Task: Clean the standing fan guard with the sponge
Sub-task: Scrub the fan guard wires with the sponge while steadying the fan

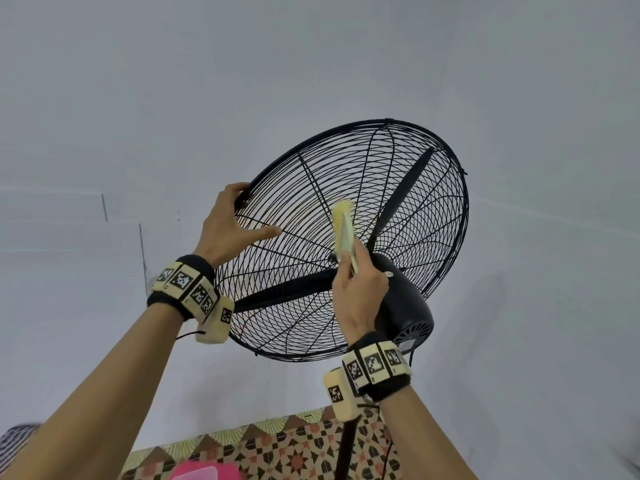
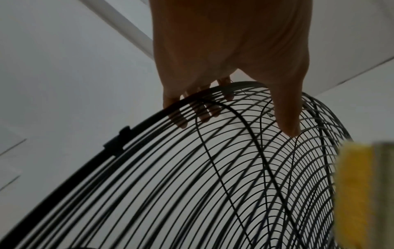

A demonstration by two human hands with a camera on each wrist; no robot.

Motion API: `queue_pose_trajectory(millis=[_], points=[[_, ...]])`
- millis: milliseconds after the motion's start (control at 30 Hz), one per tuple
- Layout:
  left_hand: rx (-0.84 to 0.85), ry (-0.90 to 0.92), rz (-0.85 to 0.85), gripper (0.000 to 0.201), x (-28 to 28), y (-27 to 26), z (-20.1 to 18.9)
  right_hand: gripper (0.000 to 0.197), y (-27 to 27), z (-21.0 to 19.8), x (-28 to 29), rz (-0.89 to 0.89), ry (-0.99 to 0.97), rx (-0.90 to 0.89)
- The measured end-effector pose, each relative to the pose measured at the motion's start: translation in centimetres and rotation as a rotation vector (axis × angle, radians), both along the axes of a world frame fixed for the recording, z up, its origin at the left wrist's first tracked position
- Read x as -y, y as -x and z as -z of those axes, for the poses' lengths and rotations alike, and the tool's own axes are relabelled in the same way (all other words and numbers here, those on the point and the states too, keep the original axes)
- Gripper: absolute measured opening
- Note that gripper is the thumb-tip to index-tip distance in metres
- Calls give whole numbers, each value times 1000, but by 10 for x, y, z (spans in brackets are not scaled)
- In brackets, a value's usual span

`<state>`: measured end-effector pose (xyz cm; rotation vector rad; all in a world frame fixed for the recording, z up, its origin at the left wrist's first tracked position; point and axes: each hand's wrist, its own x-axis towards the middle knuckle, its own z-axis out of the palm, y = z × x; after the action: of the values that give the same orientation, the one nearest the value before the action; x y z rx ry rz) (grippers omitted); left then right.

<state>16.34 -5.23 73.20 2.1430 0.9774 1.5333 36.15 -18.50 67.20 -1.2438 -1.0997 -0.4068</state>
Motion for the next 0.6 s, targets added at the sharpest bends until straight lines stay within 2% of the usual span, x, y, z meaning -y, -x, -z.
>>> queue_pose_trajectory(millis=[100,200,300,433,500,600], points=[[26,15,29,109,-3,2,4,30,12,-20,10,-115,-93,75],[-14,83,47,119,-5,8,16,36,21,-52,13,-52,-105,206],[-52,116,41,132,-4,16,31,42,30,-92,14,-37,-186,219],[-43,99,50,122,1,21,36,40,40,-137,6,-61,-307,169],[-11,105,52,115,1,19,39,33,45,-147,-6,-33,-324,265],[25,115,40,112,4,17,45,30,57,-139,-28,41,-246,478]])
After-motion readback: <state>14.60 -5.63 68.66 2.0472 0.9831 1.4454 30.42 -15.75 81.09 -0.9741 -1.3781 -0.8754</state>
